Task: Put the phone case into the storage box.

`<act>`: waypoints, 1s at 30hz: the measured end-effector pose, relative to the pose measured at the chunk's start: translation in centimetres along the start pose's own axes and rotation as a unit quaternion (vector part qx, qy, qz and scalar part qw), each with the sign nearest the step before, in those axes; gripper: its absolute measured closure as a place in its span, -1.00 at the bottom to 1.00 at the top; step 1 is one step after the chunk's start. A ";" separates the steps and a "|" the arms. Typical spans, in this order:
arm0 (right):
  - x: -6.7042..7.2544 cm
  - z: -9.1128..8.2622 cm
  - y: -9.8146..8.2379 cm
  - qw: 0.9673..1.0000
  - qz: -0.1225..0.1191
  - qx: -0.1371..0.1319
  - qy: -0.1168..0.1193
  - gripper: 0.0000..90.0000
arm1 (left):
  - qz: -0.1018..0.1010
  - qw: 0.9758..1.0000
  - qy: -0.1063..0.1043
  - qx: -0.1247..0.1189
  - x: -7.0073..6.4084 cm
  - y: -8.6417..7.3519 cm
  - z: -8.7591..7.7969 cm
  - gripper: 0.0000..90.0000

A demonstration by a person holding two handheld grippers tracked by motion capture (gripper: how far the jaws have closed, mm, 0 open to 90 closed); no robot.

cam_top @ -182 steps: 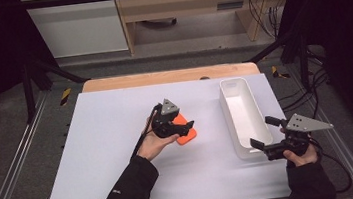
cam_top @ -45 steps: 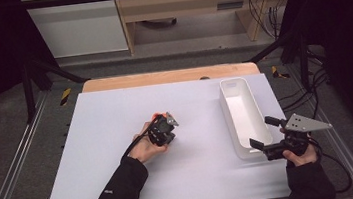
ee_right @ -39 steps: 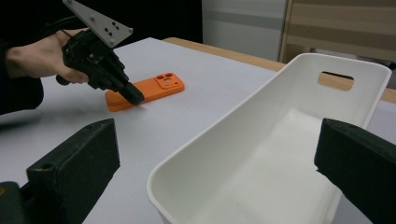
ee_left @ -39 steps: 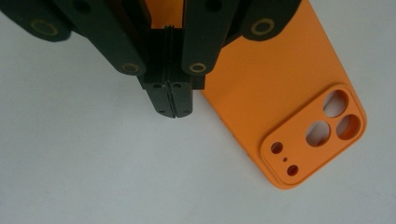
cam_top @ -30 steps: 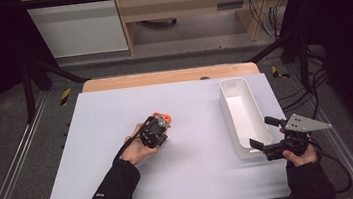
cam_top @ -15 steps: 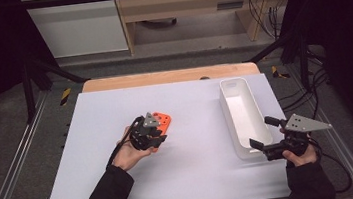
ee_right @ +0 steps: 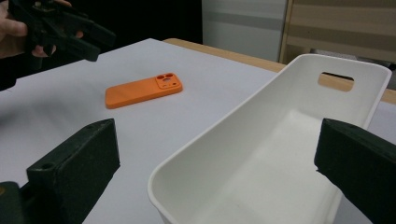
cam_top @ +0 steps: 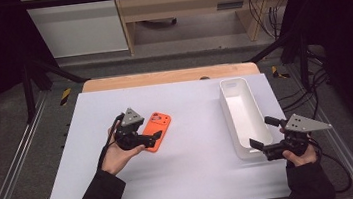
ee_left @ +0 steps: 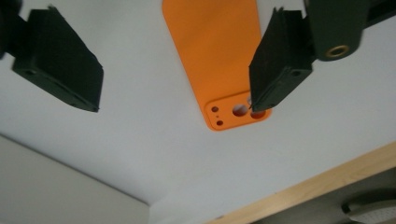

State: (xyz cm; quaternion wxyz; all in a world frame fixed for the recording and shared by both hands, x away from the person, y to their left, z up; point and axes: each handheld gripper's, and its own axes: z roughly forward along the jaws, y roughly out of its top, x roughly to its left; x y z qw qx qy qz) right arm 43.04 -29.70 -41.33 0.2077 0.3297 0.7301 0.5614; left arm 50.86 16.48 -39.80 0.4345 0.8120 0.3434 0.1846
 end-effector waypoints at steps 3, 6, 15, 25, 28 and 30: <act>0.0 0.0 0.0 1.000 0.002 0.000 0.000 -0.99 | -0.004 1.000 0.007 -0.003 0.2 0.5 -0.4 -0.87; 0.0 -0.1 0.0 1.000 0.000 -0.001 0.000 -0.99 | -0.003 1.000 0.012 -0.008 0.5 1.0 -0.8 -0.93; 0.0 -0.1 0.0 1.000 0.001 -0.003 0.001 -0.99 | -0.009 1.000 0.023 0.000 1.6 2.4 -0.9 -1.00; 0.0 -0.1 0.0 1.000 0.000 -0.002 0.000 -0.99 | -0.015 0.999 0.034 0.023 2.4 3.5 0.8 -1.00; 0.0 -0.1 0.1 1.000 0.001 -0.003 0.000 -0.99 | -0.013 0.999 0.033 0.031 2.3 3.7 1.3 -1.00; 0.0 -0.1 0.1 1.000 0.001 -0.003 0.000 -0.99 | -0.015 0.999 0.032 0.033 2.3 3.8 1.6 -1.00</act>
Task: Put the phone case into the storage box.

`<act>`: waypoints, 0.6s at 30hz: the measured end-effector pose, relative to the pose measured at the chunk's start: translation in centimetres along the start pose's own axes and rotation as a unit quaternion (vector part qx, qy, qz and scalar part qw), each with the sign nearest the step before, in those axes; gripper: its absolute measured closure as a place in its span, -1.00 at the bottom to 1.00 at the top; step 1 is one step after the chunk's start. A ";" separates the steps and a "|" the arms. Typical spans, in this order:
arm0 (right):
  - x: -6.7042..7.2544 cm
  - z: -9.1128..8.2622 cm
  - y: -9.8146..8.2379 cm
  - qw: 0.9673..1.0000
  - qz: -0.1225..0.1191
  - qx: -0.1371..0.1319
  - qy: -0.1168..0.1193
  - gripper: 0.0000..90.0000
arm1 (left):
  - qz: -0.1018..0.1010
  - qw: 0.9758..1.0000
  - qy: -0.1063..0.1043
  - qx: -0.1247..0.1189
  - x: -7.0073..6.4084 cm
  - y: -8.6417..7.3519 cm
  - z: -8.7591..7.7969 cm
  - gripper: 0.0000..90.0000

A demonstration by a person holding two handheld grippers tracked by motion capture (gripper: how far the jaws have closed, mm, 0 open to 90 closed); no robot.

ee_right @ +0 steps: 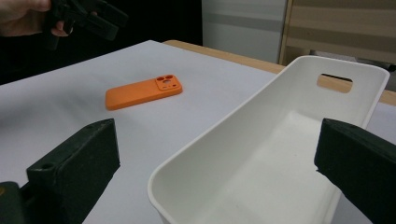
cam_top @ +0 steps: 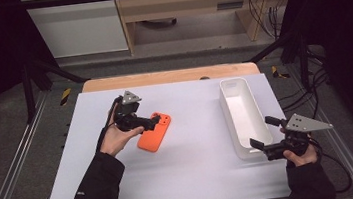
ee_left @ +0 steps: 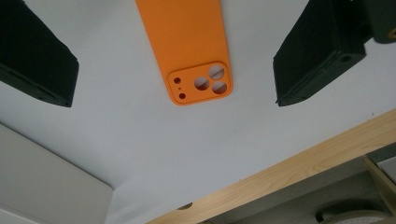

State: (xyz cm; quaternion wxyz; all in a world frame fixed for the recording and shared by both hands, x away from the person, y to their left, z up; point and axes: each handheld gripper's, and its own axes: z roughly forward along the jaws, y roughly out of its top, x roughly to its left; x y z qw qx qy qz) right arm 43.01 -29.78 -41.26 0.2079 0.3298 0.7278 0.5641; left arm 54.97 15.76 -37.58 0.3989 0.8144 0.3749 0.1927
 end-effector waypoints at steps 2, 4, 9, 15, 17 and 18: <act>0.0 0.0 0.0 1.000 0.000 0.000 0.000 -0.99 | -0.002 1.000 0.002 0.002 0.0 0.0 0.3 -1.00; 0.0 0.0 0.0 1.000 0.000 0.001 0.000 -0.99 | -0.001 1.000 0.003 0.004 0.0 0.1 0.5 -1.00; 0.1 0.1 0.0 1.000 -0.001 0.002 0.001 -0.99 | -0.001 1.000 0.007 0.018 -0.1 0.1 1.6 -1.00; 0.0 0.0 0.0 1.000 -0.002 0.000 0.000 -0.99 | -0.006 1.000 0.008 0.023 0.1 0.1 2.5 -1.00; 0.1 0.0 0.0 1.000 -0.002 0.000 0.001 -0.99 | -0.006 1.000 0.009 0.029 0.2 0.0 2.8 -1.00; 0.1 0.1 0.0 1.000 -0.002 0.001 0.000 -0.99 | -0.006 1.000 0.009 0.029 0.2 0.0 2.8 -1.00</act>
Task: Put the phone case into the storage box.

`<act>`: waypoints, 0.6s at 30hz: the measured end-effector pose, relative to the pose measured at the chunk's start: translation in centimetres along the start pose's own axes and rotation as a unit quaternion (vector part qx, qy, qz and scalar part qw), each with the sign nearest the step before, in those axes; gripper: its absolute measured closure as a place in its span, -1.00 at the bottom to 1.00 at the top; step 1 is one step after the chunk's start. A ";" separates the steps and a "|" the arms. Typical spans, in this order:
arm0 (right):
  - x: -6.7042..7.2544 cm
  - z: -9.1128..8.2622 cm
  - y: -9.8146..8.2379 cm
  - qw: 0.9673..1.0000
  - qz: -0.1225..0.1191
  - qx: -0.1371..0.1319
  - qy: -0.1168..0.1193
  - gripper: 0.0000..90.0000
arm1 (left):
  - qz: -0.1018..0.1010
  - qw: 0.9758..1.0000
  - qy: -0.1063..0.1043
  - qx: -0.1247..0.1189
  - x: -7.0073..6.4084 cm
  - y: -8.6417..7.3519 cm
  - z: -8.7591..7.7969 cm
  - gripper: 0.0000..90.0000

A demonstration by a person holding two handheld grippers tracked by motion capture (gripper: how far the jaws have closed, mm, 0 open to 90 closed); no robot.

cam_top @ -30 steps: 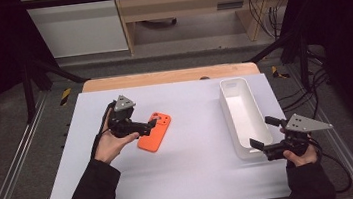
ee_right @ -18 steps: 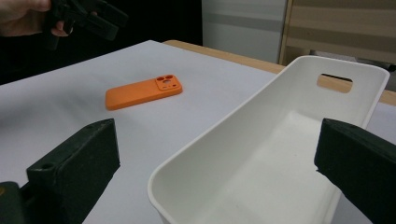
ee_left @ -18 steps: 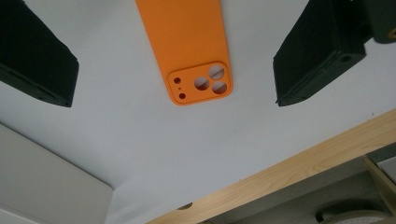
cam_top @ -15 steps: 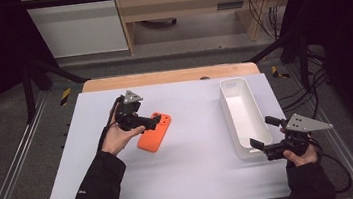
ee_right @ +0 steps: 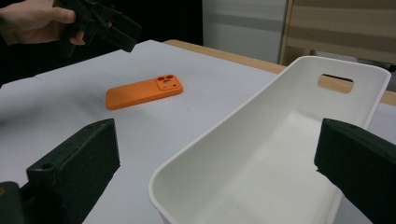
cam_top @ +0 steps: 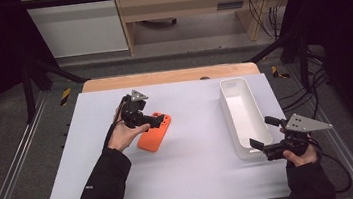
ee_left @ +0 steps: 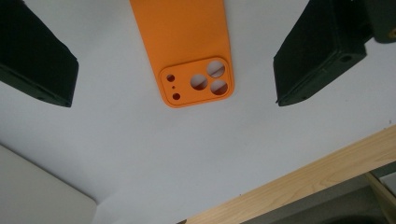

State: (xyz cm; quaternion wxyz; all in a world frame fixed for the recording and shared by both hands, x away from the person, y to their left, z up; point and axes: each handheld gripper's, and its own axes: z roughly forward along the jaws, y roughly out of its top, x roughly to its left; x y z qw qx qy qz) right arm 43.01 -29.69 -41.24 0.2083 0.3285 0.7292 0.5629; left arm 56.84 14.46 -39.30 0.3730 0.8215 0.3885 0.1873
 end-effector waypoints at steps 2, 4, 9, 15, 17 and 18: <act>0.0 0.0 0.0 1.000 0.000 0.000 0.000 -0.99 | -0.002 1.000 -0.002 0.005 0.1 -0.1 0.5 -1.00; 0.0 0.0 0.0 1.000 0.000 0.000 0.000 -0.99 | -0.001 1.000 -0.002 0.009 0.1 -0.1 0.7 -1.00; 0.0 0.0 0.0 1.000 0.001 0.001 0.000 -0.99 | -0.001 1.000 -0.001 0.024 0.1 -0.3 1.8 -1.00; 0.0 0.0 0.0 1.000 0.001 0.001 0.001 -0.99 | -0.007 0.999 -0.001 0.031 0.1 -0.5 2.2 -1.00; 0.0 0.0 0.0 1.000 0.001 0.001 0.001 -0.99 | -0.012 0.999 0.001 0.039 0.3 -0.8 2.5 -1.00; 0.0 0.0 0.0 1.000 0.000 0.001 0.000 -0.99 | -0.013 0.999 0.001 0.039 0.3 -0.9 2.5 -1.00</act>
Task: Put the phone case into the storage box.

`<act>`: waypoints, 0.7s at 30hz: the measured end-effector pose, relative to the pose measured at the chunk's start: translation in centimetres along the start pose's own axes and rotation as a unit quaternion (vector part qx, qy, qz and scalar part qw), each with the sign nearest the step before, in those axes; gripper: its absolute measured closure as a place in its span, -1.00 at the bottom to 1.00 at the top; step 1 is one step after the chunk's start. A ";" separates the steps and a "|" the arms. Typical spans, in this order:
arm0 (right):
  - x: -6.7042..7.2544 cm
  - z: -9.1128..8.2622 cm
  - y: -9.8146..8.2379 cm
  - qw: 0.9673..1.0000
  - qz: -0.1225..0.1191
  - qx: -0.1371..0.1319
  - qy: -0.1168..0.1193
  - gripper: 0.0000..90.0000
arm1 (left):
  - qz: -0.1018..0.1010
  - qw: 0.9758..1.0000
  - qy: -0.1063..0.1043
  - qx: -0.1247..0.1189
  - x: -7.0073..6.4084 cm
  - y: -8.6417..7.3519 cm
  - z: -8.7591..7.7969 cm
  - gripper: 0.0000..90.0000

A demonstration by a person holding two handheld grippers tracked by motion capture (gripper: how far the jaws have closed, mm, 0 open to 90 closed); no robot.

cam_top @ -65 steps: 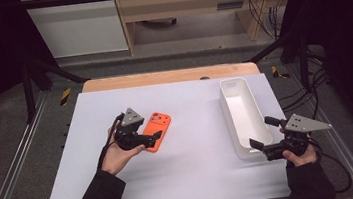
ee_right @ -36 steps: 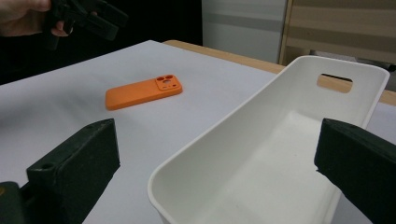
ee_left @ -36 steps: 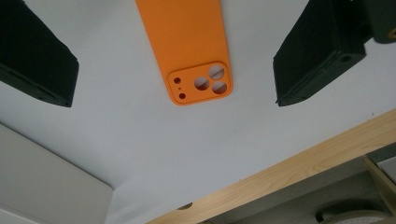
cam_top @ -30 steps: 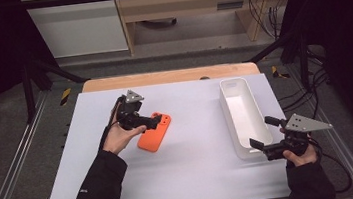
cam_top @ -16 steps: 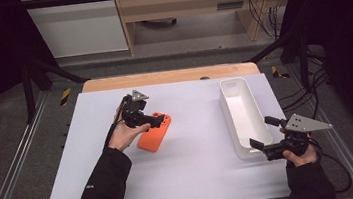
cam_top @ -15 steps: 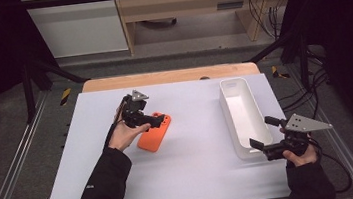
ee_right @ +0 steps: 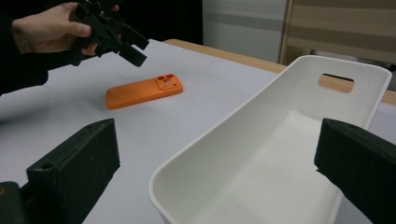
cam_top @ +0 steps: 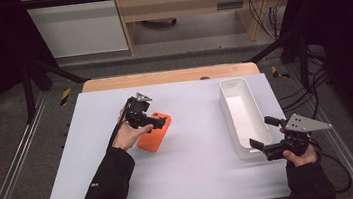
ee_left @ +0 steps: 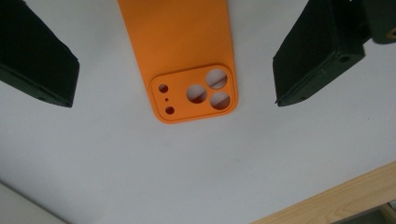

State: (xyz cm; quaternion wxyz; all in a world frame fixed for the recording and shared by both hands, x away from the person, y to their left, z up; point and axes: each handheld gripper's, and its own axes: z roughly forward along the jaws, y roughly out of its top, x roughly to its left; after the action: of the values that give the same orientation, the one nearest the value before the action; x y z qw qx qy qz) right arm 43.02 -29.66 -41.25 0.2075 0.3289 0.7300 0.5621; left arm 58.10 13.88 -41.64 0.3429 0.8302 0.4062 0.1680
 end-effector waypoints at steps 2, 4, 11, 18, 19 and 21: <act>0.0 0.0 0.0 1.000 0.000 0.000 0.000 -0.99 | -0.001 1.000 -0.001 0.000 0.0 -0.2 0.1 -1.00; 0.0 0.0 0.0 1.000 0.000 0.000 0.000 -0.99 | -0.003 1.000 -0.002 -0.001 0.0 -0.3 0.2 -1.00; 0.0 0.0 0.0 1.000 0.000 0.000 0.000 -0.99 | -0.009 1.000 -0.002 0.011 0.0 -1.1 1.0 -1.00; 0.0 0.0 0.0 1.000 0.000 0.000 0.001 -0.99 | -0.009 1.000 -0.005 0.029 -0.1 -2.0 2.0 -1.00; 0.0 0.0 0.0 1.000 0.000 0.000 0.001 -0.99 | -0.013 0.999 -0.004 0.030 -0.1 -2.2 2.1 -1.00; 0.0 0.0 0.0 1.000 0.000 0.000 0.001 -0.99 | -0.016 0.999 -0.004 0.034 -0.1 -2.4 2.3 -1.00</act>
State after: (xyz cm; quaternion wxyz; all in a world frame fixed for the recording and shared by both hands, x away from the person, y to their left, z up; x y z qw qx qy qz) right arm 43.03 -29.65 -41.26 0.2067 0.3285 0.7304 0.5621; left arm 57.99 13.81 -44.97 0.3185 0.8357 0.4233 0.1451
